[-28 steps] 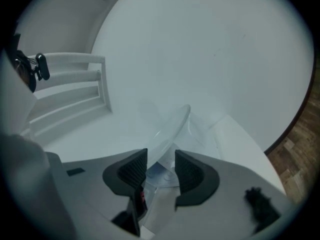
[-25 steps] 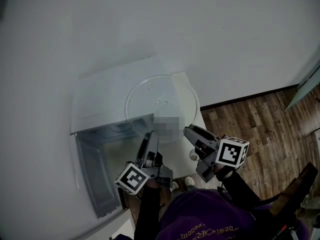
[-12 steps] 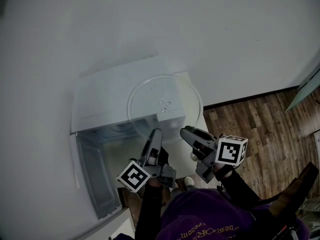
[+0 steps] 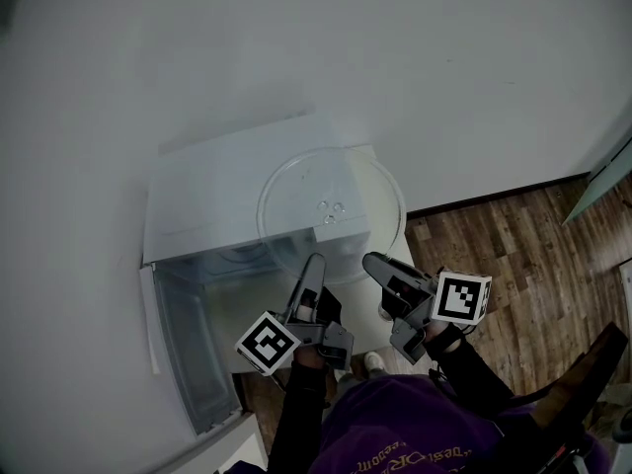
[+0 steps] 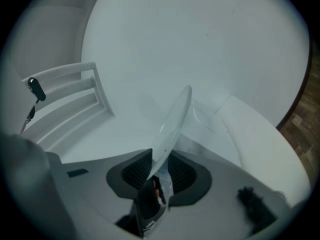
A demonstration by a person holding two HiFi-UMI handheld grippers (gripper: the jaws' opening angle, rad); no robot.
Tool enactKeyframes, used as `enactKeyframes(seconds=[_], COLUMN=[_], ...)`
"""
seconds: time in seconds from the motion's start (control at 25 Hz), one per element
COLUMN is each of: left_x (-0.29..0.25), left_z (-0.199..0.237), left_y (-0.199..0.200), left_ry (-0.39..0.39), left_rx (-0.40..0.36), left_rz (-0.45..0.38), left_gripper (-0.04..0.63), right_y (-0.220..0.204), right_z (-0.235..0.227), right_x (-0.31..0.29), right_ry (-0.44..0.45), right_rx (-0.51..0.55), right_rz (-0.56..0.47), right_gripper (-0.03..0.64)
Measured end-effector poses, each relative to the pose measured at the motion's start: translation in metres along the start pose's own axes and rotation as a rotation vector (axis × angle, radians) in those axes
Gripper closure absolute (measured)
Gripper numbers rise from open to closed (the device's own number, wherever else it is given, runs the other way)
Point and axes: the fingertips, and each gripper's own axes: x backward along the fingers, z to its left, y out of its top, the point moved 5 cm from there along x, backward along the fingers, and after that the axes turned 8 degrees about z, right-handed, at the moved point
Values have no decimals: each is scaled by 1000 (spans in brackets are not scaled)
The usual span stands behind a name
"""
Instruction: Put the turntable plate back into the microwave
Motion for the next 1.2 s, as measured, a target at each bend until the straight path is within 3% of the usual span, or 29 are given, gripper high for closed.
enactKeyframes(seconds=[0.24,0.56,0.8,1.2], left_x=[11,29,71,112], left_z=[-1,-8,-14,-36], left_y=[-6,-11,-2,-6], left_ry=[-29,-64,-105,-93], left_rx=[9,43,16,20], left_rz=[-23,-124,-203,-386], left_gripper=[535,535,546,558], right_y=[-8,-12,-41,-53], right_z=[5,21,42,68], right_x=[4,5,-11,-21], right_ry=[-1,56,110,220], right_rx=[13,53,79,127], right_rz=[-3,34,79,214], right_gripper=[509,509,509,508])
